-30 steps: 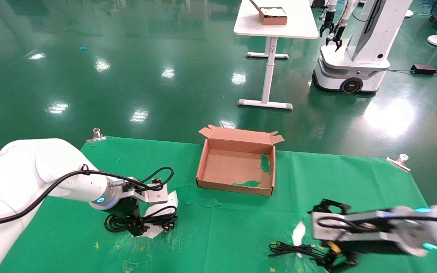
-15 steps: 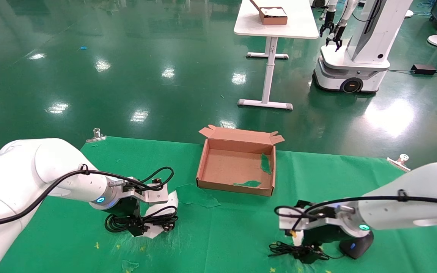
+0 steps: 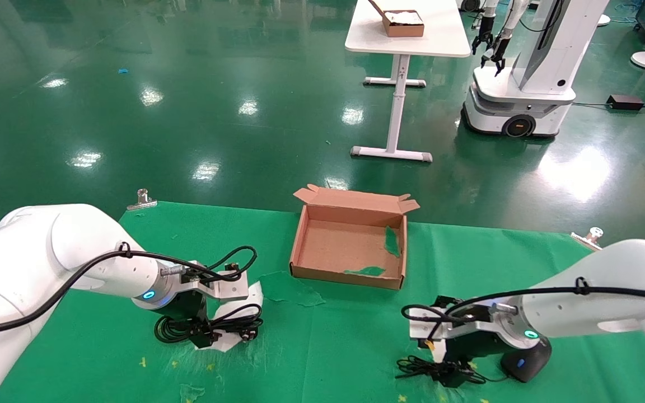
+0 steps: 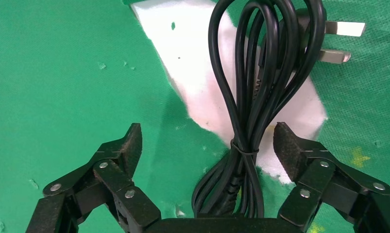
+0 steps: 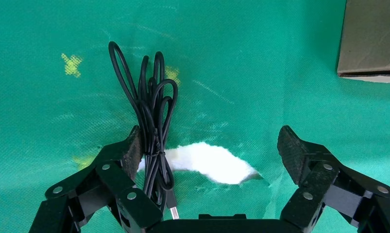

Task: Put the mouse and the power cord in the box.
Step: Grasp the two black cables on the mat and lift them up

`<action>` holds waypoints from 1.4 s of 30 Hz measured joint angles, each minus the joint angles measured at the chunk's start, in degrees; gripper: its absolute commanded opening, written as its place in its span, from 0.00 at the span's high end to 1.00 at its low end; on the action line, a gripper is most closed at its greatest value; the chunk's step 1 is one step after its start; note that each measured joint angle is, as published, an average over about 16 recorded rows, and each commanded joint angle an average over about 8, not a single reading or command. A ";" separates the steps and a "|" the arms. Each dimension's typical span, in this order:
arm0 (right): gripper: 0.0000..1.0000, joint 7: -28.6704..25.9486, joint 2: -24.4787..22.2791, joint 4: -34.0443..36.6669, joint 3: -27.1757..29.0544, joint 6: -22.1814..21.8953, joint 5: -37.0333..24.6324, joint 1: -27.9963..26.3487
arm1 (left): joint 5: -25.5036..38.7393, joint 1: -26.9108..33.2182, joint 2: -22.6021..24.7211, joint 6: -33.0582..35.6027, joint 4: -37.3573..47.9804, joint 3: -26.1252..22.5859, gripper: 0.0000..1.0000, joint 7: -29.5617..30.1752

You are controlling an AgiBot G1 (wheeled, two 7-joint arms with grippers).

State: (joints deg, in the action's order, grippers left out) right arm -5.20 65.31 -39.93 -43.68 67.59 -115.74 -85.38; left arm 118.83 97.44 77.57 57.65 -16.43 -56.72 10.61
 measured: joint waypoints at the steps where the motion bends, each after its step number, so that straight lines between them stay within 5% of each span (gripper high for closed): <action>1: 1.00 -0.04 -0.05 -0.09 0.01 0.03 0.02 0.01 | 0.00 0.00 0.00 0.00 0.00 0.01 1.00 0.00; 42: 1.00 -0.48 -0.74 -1.52 0.18 0.63 0.29 0.35 | 0.11 0.02 -0.20 0.13 -0.24 0.26 1.00 -0.04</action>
State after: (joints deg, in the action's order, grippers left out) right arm -5.68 64.57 -41.45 -43.49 68.23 -115.46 -85.04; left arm 118.93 97.46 77.37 57.78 -16.68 -56.45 10.57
